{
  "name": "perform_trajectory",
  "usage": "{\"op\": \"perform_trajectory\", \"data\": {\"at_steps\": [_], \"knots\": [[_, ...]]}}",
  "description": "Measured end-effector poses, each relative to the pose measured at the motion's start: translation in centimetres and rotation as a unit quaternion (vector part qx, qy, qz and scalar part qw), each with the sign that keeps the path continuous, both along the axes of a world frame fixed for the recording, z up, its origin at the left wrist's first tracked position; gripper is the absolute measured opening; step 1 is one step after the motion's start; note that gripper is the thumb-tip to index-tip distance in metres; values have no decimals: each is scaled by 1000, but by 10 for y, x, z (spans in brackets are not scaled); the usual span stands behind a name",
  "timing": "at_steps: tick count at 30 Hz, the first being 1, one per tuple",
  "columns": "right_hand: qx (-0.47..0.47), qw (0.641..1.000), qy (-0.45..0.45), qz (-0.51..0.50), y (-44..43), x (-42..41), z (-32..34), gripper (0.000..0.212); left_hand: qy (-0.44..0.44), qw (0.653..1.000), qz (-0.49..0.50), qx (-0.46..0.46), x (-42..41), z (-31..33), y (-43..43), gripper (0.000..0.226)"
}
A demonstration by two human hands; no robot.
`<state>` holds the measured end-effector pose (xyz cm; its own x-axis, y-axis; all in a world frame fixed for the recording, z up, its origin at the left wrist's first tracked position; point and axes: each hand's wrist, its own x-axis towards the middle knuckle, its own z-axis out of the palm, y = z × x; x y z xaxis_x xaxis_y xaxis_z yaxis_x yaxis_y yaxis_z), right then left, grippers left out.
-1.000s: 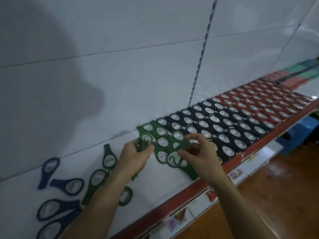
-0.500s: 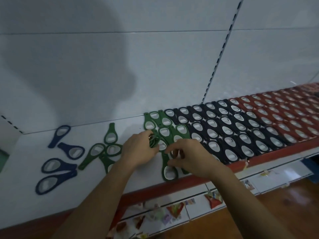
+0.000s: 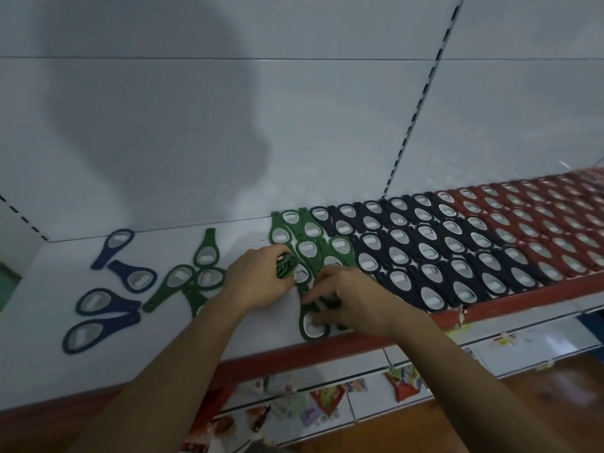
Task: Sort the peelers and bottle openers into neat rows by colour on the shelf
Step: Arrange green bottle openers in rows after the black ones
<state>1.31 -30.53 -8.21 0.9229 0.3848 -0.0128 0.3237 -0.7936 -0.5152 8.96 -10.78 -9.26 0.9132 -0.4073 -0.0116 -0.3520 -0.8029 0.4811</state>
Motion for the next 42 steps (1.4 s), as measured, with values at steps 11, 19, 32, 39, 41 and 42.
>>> {"op": "perform_trajectory", "data": {"at_steps": [11,19,32,39,41,42], "knots": [[316,941,-8,-121,27,32,14,26,392,632,147,-652,9,31,17,29],[301,942,-3,-149,62,67,10,27,413,614,176,-649,26,27,37,27],[193,952,-105,-214,44,106,15,19,350,665,268,-603,67,15,51,25],[118,970,-119,-176,62,123,3,26,260,868,176,-384,68,3,57,20],[146,968,-97,-178,60,128,7,16,251,877,177,-369,69,0,61,21],[155,969,-96,-169,58,130,9,8,249,877,182,-369,70,-1,62,21]]}}
